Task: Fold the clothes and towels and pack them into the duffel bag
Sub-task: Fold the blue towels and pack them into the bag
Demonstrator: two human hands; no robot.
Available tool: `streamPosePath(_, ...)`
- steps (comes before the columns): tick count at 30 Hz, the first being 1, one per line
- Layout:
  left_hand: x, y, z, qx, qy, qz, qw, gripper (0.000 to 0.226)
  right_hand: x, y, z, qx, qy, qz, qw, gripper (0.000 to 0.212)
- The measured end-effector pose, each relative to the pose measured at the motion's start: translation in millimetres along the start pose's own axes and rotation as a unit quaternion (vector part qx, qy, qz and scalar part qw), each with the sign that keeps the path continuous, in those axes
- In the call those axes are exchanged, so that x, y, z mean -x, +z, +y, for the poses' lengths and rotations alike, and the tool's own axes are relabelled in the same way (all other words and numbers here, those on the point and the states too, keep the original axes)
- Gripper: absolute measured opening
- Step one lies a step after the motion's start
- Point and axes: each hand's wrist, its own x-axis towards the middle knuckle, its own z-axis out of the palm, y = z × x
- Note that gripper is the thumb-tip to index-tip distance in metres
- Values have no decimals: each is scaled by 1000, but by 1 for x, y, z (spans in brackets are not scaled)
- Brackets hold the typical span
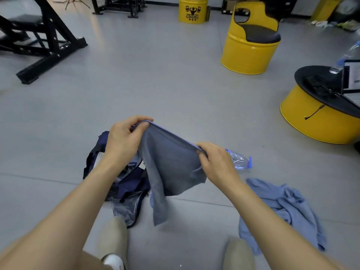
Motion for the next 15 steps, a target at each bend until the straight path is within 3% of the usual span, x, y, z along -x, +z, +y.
streamPosePath(7,-4,-11,-14,-72,-13,-19,997,29,13,-24,21,-27,31,11,999,25)
streamPosePath(11,-8,-15,-24,-99,-47,6,994,17,8,-38,35,-26,62,11,998,23)
streamPosePath(15,-9,-13,-26,-150,-60,23,987,5,-2,-42,51,-156,147,14,977,21)
